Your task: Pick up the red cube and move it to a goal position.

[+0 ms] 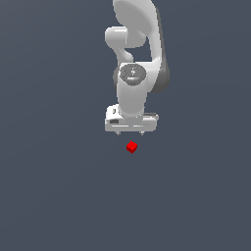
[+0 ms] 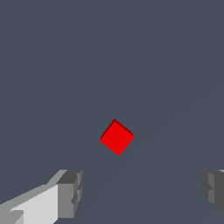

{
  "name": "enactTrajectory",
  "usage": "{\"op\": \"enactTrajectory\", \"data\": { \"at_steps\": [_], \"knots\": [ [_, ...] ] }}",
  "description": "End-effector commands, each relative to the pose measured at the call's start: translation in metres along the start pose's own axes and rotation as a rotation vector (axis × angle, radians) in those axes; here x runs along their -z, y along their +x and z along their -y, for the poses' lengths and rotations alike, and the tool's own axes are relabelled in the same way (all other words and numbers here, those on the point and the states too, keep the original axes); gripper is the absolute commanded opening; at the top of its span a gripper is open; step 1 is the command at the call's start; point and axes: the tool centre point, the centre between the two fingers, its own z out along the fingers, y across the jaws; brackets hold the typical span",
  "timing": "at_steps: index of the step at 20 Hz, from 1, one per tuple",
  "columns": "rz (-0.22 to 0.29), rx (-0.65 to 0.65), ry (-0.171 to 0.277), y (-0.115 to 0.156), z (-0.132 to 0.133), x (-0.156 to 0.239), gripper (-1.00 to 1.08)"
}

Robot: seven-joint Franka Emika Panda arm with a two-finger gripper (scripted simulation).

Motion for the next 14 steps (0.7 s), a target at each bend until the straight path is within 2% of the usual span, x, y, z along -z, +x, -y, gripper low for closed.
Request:
{"op": "enactTrajectory", "data": {
  "at_steps": [1,8,14],
  "knots": [
    [0.0,0.0,0.0,0.0,0.0,0.0,1.0],
    [-0.003,-0.034,0.001,0.0,0.001,-0.007,1.0],
    [-0.01,-0.117,0.002,-0.001,0.002,-0.023,1.0]
  ]
}}
